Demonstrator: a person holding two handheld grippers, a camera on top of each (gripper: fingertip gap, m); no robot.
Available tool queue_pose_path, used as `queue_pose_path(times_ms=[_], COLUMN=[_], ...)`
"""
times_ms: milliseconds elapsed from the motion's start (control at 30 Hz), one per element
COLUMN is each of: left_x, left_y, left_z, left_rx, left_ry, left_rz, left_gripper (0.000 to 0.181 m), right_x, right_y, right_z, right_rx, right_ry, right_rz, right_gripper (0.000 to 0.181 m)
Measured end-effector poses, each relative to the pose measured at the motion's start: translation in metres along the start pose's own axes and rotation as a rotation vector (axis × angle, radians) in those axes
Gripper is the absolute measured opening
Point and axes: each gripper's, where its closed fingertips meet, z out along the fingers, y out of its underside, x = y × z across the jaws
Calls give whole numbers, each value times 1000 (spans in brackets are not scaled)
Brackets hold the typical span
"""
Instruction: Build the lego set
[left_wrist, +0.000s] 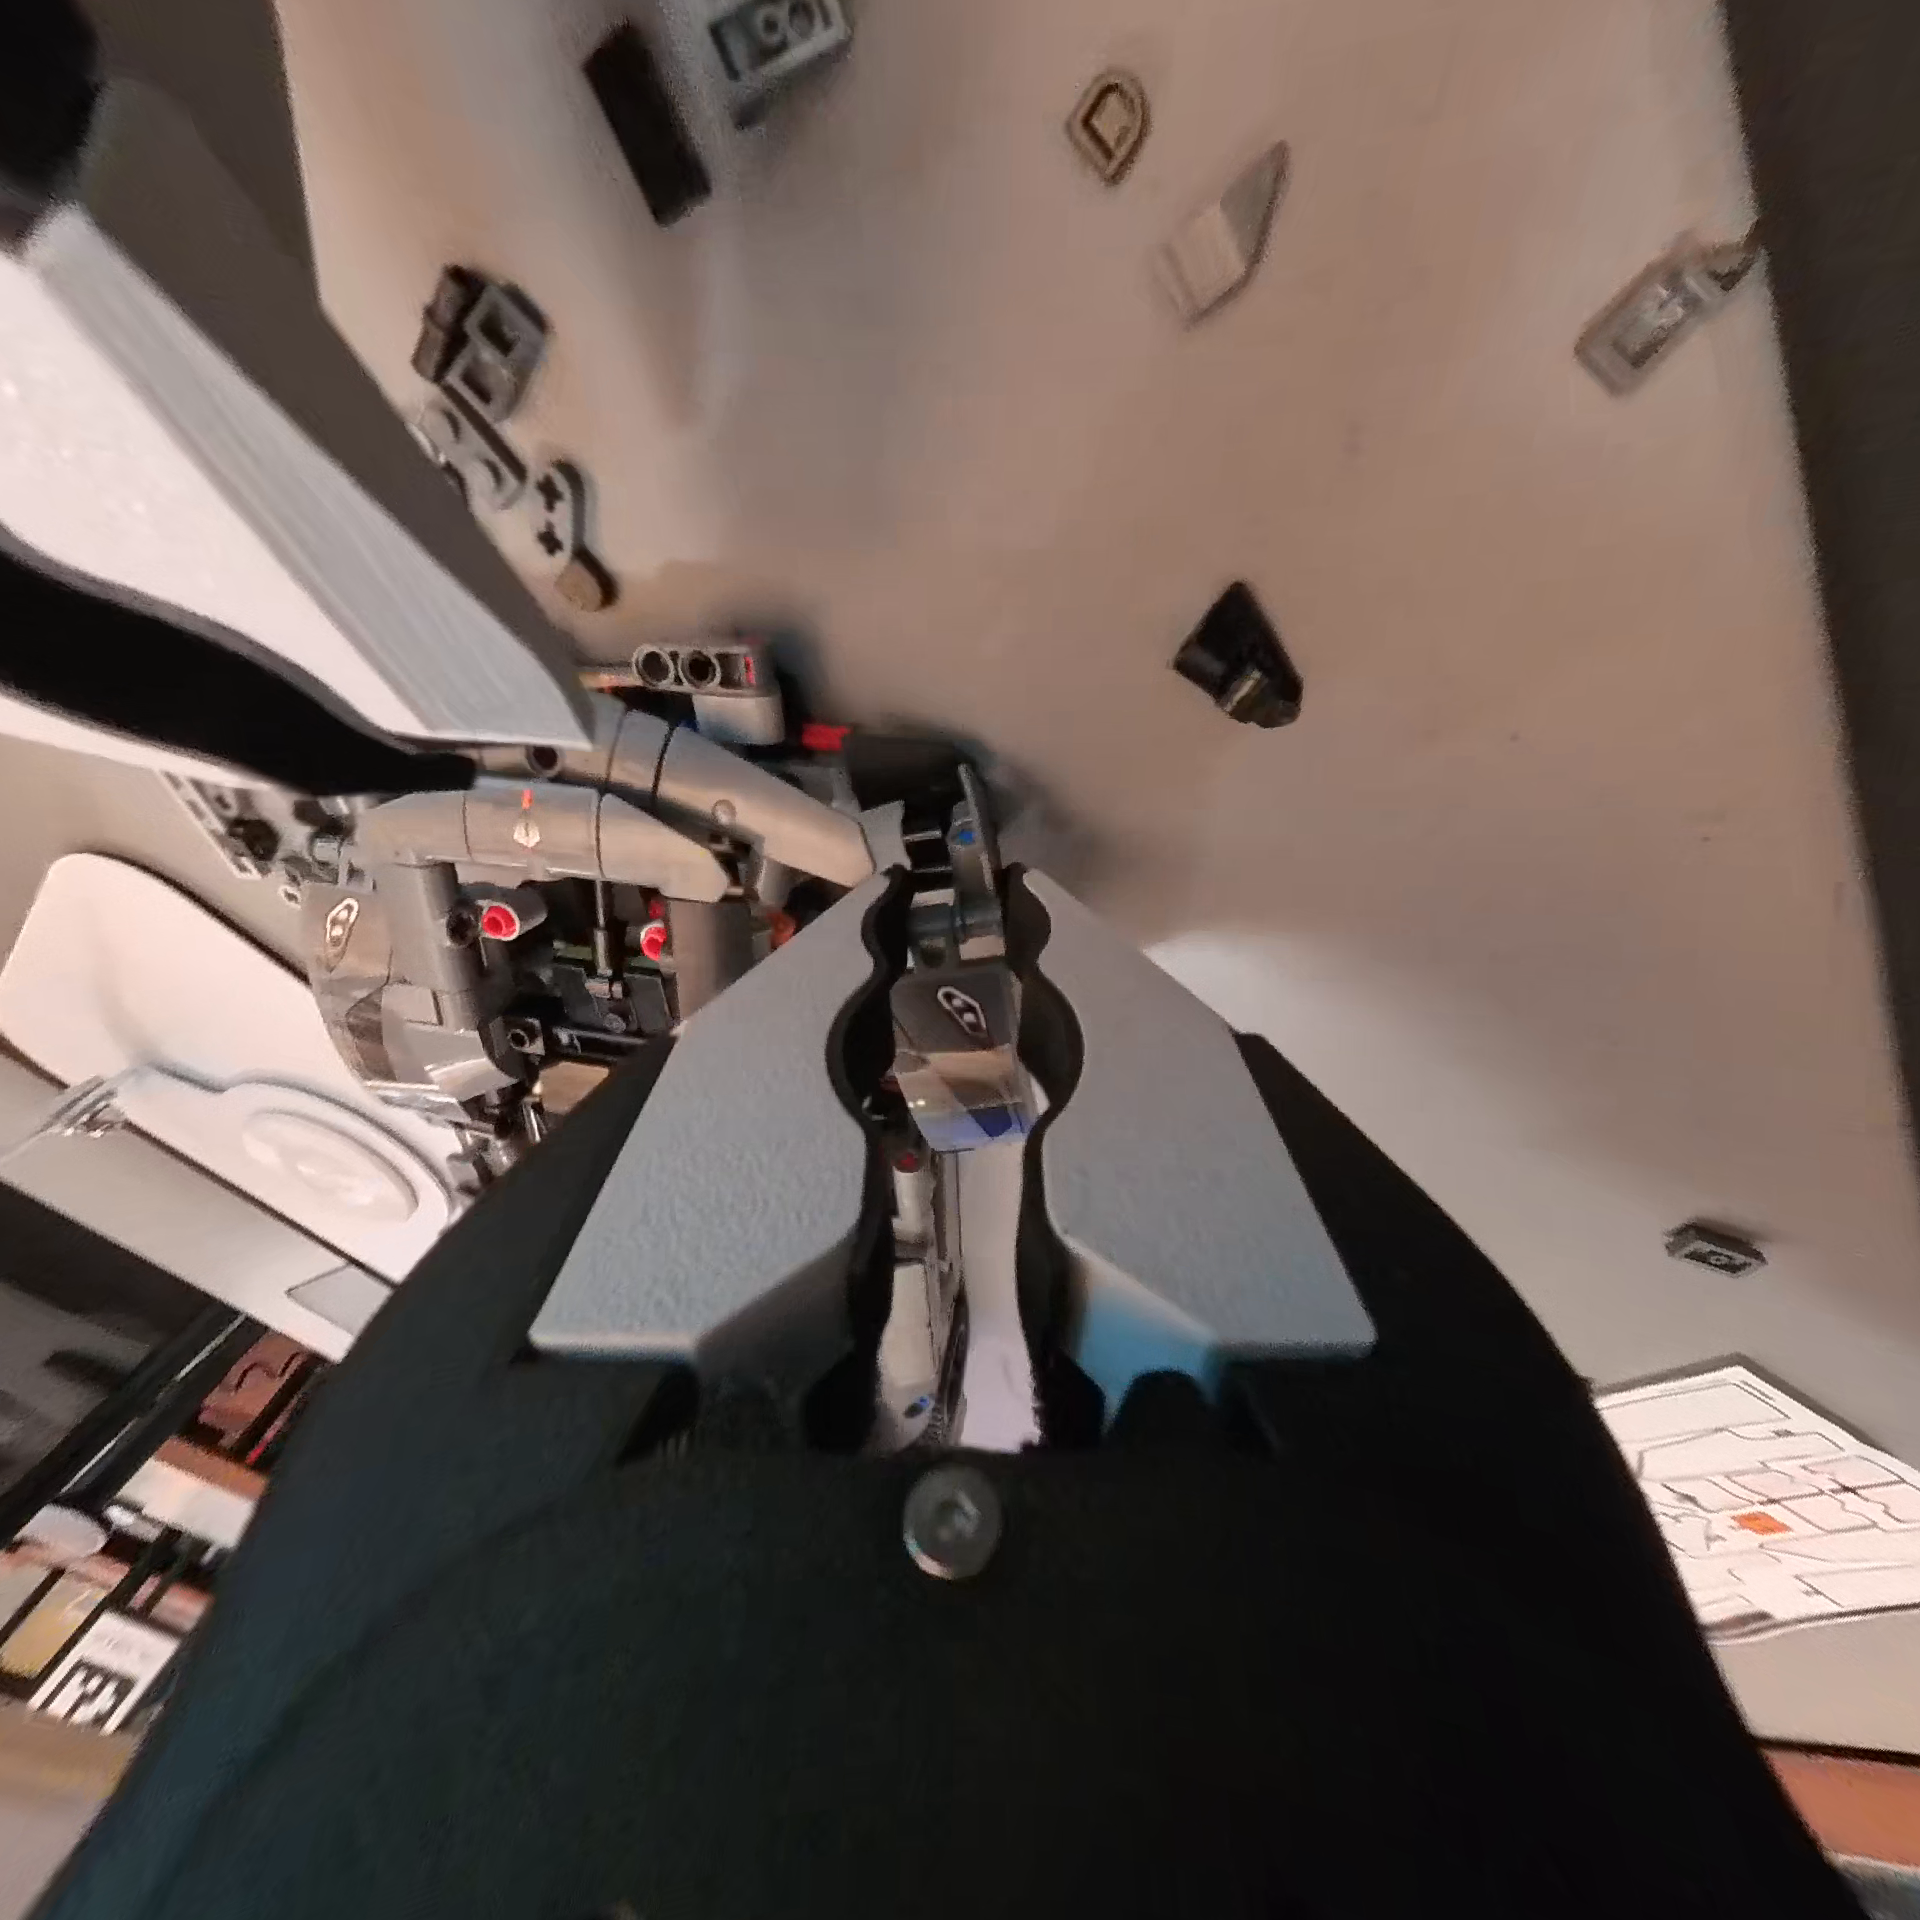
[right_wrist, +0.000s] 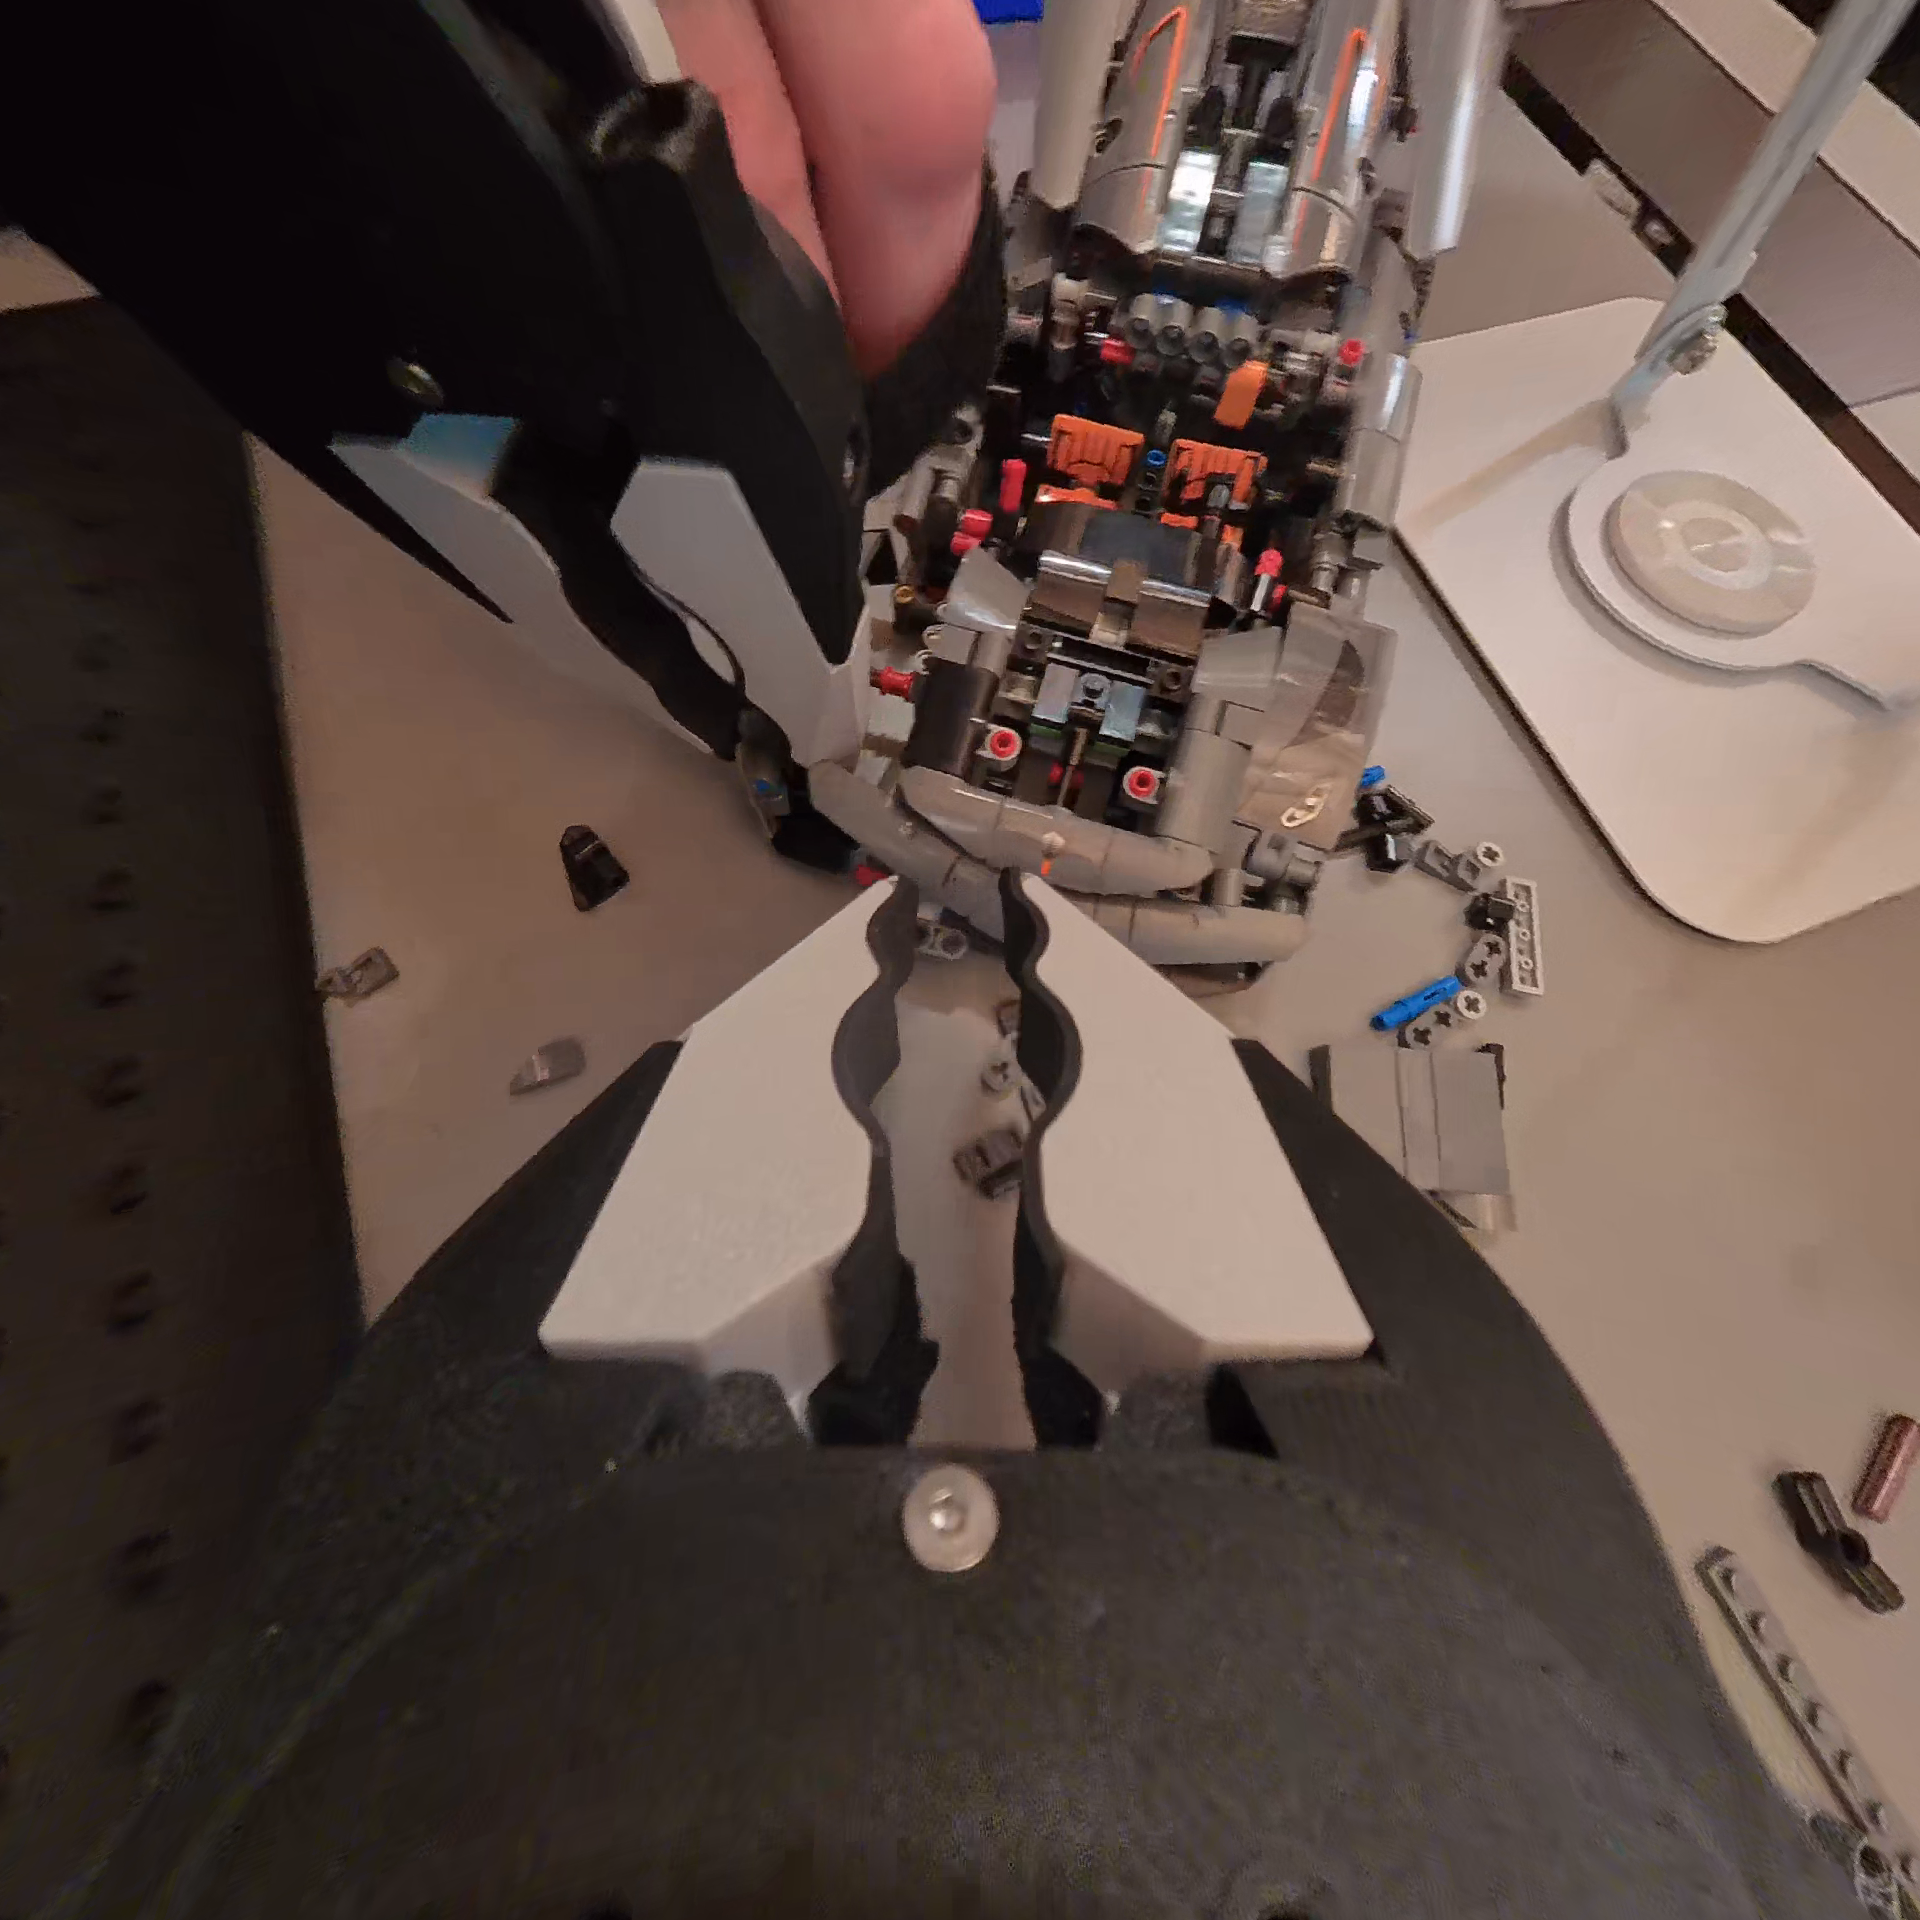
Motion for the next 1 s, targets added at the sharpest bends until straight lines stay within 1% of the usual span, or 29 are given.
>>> queue_pose_path(times_ms=[133, 233, 333, 433, 600, 733, 800, 833, 1000], left_x=[-2, -3, 0, 2, -3, -11, -13, -13, -23], left_y=[-1, 0, -1, -7, -10, -5, -2, -2, -7], left_z=[1, 2, 2, 1, 2, 7, 12, 12, 3], left_rx=[20, 8, 11, 17, -23, -74, -101, -104, -47], left_ry=[50, 89, 159, 200, 211, 167, 152, 160, 81], left_rz=[-9, -15, -23, -19, -31, -39, -48, -57, -119], left_gripper=[15, 15, 15, 15, 15, 17, 22, 20, 23], right_x=[12, 14, 17, 18, 17, 19, 19, 18, 17], right_y=[4, 2, 2, 5, 7, 11, 15, 15, 16], right_z=[-3, -6, -7, -5, -3, -1, 2, 4, 5], right_rx=[13, 40, 47, 43, 34, 28, -1, -7, -17], right_ry=[-10, -20, -18, -29, -40, -45, -36, -36, -31], right_rz=[72, 98, 103, 124, 135, 161, 150, 140, 120], right_gripper=[21, 21, 21, 22, 21, 23, 25, 25, 25])
